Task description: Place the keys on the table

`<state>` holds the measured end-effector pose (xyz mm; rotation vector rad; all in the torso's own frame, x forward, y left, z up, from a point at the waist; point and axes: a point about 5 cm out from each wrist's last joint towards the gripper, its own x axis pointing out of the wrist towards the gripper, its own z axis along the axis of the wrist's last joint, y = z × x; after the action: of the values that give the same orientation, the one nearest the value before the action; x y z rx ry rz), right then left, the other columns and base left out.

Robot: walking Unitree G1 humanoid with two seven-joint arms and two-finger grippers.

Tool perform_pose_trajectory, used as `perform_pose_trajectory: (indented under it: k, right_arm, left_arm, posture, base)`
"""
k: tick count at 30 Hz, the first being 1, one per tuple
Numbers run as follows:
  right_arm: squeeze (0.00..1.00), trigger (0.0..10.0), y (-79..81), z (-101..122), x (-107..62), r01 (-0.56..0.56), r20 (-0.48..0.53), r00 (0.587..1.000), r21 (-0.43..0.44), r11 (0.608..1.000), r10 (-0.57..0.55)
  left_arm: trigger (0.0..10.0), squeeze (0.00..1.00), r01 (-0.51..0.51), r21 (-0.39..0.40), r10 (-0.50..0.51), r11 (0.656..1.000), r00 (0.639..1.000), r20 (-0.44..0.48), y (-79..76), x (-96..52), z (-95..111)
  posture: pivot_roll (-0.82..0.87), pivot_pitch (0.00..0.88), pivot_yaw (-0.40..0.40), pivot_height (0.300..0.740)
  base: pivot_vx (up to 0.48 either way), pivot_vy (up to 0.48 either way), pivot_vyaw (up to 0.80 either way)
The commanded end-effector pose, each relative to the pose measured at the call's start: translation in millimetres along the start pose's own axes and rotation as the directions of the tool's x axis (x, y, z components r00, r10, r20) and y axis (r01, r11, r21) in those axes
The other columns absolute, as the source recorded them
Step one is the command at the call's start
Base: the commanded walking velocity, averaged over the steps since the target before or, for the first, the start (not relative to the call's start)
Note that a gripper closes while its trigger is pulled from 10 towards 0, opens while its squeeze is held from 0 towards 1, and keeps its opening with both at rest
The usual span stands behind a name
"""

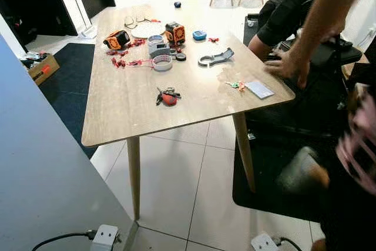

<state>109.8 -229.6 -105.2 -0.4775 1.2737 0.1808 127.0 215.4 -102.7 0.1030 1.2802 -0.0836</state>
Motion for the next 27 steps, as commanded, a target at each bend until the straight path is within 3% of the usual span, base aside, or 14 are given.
perform_pose_trajectory:
  k: [1, 17, 27]
  right_arm:
    - [0.0, 10.0, 5.5, -2, 0.0, -0.032, 0.005, 0.999, -0.01, 0.999, 0.032]
    - [0.0, 10.0, 23.4, 17, 1.6, -0.056, 0.036, 0.998, -0.024, 0.998, 0.057]
    - [0.0, 10.0, 24.6, 18, 1.7, -0.057, 0.035, 0.998, -0.025, 0.998, 0.058]
  left_arm:
    - [10.0, 0.0, -0.015, 0.015, 0.015, 1.0, 1.0, -0.01, 6.9, -1.4, -4]
    - [10.0, 0.0, -0.007, 0.023, 0.007, 1.0, 1.0, -0.009, 5.1, -1.1, -4]
    - [10.0, 0.0, 0.01, 0.025, -0.01, 1.0, 1.0, -0.006, 3.7, -1.0, -3]
  posture:
    - [-0.09, 0.022, 0.108, 0.74]
    - [-0.09, 0.021, 0.1, 0.74]
    - [-0.09, 0.022, 0.098, 0.74]
  base:
    - [0.0, 0.0, 0.0]
    - [0.0, 0.0, 0.0]
    - [0.0, 0.0, 0.0]
